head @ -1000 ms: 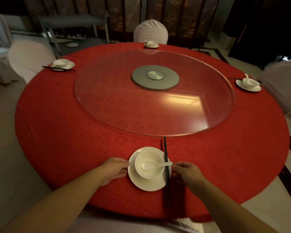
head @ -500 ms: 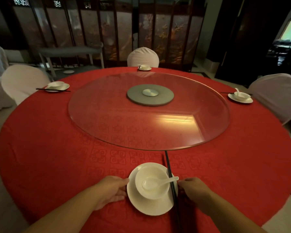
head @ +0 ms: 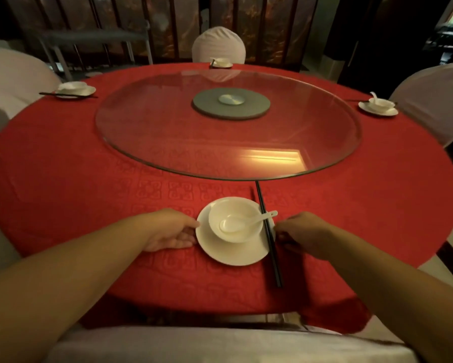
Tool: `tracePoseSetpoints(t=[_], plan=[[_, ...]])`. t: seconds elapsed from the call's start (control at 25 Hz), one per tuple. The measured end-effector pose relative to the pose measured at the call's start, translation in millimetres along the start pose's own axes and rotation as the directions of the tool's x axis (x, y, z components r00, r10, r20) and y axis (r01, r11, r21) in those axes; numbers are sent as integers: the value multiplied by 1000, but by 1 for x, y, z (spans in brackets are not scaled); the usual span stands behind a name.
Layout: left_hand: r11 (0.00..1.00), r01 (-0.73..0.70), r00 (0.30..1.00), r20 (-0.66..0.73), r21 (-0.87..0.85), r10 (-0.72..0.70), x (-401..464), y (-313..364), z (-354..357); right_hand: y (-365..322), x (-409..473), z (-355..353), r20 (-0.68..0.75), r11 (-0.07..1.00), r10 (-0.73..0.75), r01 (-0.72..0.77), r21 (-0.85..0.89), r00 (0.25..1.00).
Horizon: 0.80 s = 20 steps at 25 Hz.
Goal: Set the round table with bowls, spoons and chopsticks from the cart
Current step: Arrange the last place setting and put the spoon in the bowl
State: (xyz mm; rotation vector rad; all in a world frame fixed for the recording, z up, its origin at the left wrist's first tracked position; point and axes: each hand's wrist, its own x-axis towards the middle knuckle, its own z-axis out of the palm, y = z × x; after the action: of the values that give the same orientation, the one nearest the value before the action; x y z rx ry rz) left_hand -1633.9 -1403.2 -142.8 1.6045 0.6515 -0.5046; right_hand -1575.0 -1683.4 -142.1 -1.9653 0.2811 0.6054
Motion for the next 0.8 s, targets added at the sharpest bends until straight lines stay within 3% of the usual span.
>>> tracePoseSetpoints(t=[0.8], plan=[[998,-12,1000,-2,68,12,8,2,-3,1,8,-4,24,1000,-13,13,-19,1000]])
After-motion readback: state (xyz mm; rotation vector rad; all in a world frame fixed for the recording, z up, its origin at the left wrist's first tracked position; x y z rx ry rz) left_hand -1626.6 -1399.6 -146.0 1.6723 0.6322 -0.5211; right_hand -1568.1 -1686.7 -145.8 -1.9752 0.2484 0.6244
